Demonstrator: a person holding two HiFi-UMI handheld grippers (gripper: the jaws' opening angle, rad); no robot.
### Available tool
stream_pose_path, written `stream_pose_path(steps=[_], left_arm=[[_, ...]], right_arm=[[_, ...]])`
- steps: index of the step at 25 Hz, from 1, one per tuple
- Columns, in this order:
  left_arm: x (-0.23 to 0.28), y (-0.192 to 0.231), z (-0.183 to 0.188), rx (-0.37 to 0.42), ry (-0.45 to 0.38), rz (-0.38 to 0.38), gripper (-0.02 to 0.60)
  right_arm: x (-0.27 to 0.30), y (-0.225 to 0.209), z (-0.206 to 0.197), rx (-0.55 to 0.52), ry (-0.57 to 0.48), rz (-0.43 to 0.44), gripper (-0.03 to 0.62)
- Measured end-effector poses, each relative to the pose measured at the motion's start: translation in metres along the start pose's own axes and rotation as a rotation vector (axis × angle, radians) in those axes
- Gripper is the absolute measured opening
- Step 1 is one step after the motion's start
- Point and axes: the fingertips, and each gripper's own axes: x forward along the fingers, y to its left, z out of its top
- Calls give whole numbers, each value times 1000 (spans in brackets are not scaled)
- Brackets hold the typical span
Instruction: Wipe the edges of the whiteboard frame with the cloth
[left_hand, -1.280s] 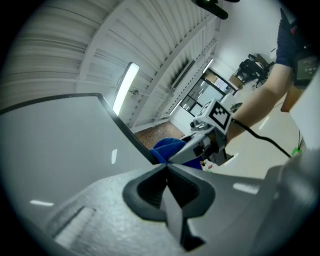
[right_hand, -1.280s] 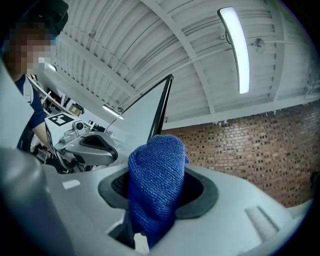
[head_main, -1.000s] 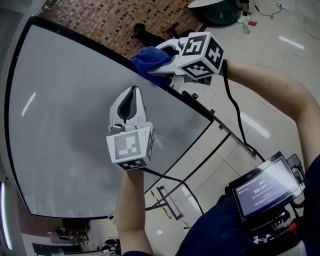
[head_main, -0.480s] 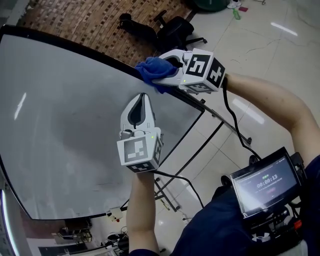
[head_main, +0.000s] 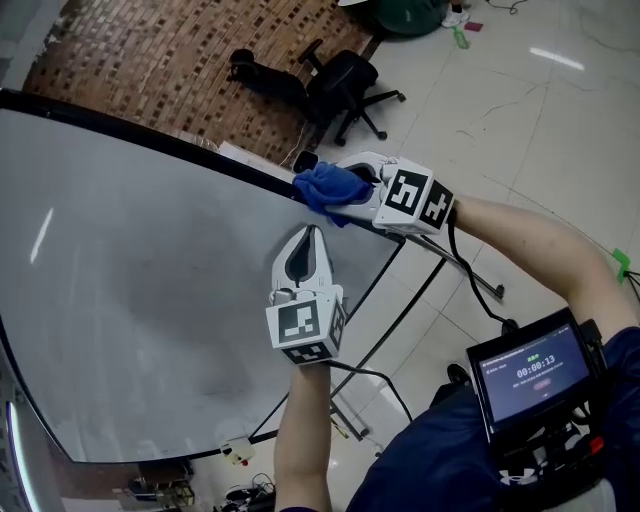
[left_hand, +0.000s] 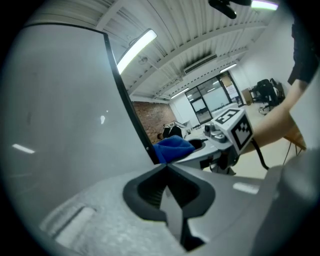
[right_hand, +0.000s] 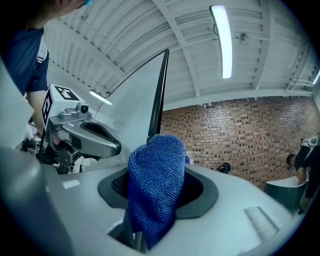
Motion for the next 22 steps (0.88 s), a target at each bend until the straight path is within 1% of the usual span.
stream_pose_path(steps=[2, 4, 7, 11, 13, 16, 20, 22], left_arm=[[5, 1, -7, -1, 5, 0, 4], [8, 4, -21, -11, 34, 7, 5], [12, 4, -25, -57, 77, 12, 5], [8, -1, -37, -76, 55, -31, 4], [12, -2, -41, -69, 49, -28, 4], [17, -3, -57, -54, 52, -21, 4], [22, -6, -66, -77, 86, -37, 4], [27, -14, -74, -72, 98, -44, 3]], right_arm=[[0, -4, -1, 22, -15, -11, 196], [2, -6, -11, 79, -29, -14, 196], [3, -6, -32, 169, -57, -33, 196], [-8, 5, -40, 261, -95, -77, 196], [-15, 0, -40, 279, -115, -88, 198], [-23, 0, -47, 288, -136, -97, 198], [-28, -1, -56, 313, -117, -103, 196], [-33, -4, -71, 324, -114, -110, 198]])
